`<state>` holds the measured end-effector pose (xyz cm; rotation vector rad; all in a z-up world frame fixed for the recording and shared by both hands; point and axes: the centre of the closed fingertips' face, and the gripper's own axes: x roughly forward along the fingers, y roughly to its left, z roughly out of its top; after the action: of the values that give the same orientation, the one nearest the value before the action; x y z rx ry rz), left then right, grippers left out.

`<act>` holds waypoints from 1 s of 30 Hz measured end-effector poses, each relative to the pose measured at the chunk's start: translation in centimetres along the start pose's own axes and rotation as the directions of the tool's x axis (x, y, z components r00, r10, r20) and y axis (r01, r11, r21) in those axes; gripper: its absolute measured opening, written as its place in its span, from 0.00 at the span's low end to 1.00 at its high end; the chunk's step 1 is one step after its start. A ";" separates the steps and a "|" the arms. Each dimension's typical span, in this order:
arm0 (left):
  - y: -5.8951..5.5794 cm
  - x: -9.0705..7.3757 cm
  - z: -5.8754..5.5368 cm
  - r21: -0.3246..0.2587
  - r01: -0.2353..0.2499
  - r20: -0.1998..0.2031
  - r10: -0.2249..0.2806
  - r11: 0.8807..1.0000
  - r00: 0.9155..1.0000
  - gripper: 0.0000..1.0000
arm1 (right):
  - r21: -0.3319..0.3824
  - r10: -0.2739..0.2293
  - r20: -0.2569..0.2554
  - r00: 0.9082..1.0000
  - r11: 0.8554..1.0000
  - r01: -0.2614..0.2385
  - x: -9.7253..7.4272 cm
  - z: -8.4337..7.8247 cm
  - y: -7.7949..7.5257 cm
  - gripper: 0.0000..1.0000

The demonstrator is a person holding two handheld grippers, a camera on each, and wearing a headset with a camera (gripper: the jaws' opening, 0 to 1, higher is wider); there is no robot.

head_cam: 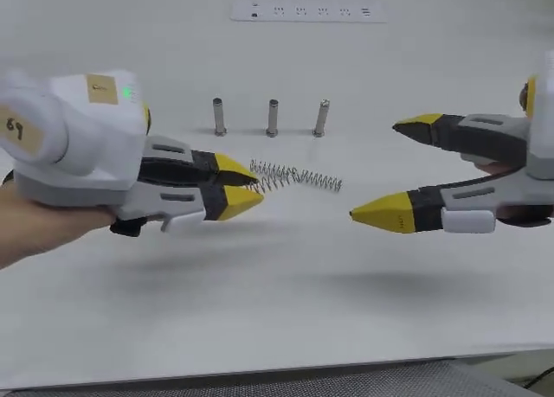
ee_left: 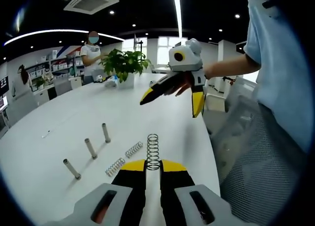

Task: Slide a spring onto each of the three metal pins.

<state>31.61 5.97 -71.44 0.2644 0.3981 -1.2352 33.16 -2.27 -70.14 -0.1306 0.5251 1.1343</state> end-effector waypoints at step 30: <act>-3.1 1.1 0.3 0.070 0.127 -0.039 -0.124 0.989 0.992 0.02 | -0.070 0.223 -0.110 0.969 0.970 -0.231 1.8 -0.8 5.1 0.32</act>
<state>28.99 3.97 -71.56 0.3275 0.4049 -1.3718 28.97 1.09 -70.84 -0.2049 0.5947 1.3797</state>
